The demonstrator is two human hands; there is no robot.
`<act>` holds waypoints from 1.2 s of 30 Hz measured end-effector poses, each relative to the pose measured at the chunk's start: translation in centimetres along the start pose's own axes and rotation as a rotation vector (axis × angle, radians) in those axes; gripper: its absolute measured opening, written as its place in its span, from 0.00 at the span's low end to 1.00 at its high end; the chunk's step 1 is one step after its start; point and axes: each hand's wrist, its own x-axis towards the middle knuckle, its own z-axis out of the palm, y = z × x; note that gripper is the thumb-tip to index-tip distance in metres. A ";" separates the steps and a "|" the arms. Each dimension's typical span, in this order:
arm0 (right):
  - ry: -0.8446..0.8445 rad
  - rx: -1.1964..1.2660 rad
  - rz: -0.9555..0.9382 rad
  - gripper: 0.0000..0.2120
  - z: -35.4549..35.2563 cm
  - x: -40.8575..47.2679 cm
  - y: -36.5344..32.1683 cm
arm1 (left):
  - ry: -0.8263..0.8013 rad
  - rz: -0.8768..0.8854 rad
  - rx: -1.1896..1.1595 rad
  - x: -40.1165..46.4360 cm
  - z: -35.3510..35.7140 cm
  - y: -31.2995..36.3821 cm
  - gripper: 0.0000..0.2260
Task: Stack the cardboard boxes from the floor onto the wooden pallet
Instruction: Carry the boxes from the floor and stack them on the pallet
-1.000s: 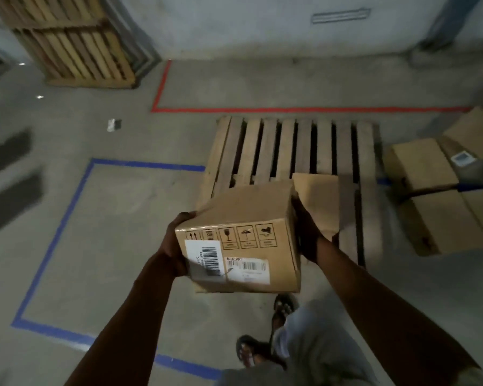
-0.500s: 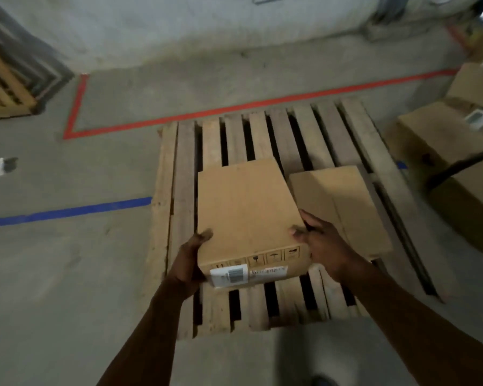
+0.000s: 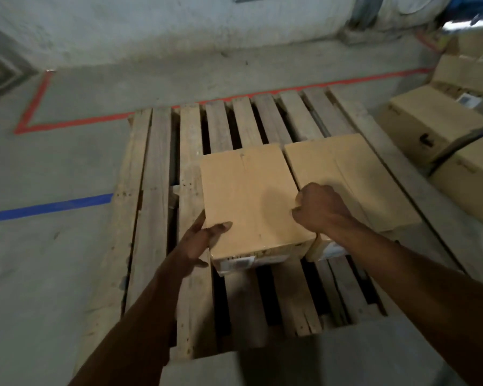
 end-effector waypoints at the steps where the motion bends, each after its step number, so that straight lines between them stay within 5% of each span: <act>1: 0.028 0.024 -0.004 0.20 -0.5 0.3 0.4 | 0.016 0.022 0.039 0.4 -0.4 0.4 0.38; 5: 0.115 -0.006 -0.032 0.27 -2.5 2.0 2.9 | 0.017 0.121 0.060 0.5 -0.2 1.6 0.47; 9: -0.270 -0.107 -0.162 0.55 -1.1 2.0 3.9 | 0.013 0.251 0.021 0.2 1.7 1.0 0.41; 12: -0.396 -0.289 -0.225 0.65 -0.4 2.4 4.0 | -0.008 0.277 0.060 0.4 1.9 0.9 0.30; 15: -0.408 -0.403 -0.254 0.69 -0.8 2.7 5.2 | -0.061 0.338 0.097 1.7 1.8 0.6 0.23; 22: -0.264 -0.569 -0.403 0.68 0.3 2.1 6.0 | -0.095 0.307 0.126 2.4 0.6 0.3 0.38; 36: -0.267 -0.410 -0.421 0.69 0.2 2.2 6.3 | -0.091 0.164 0.267 1.0 -0.2 1.2 0.55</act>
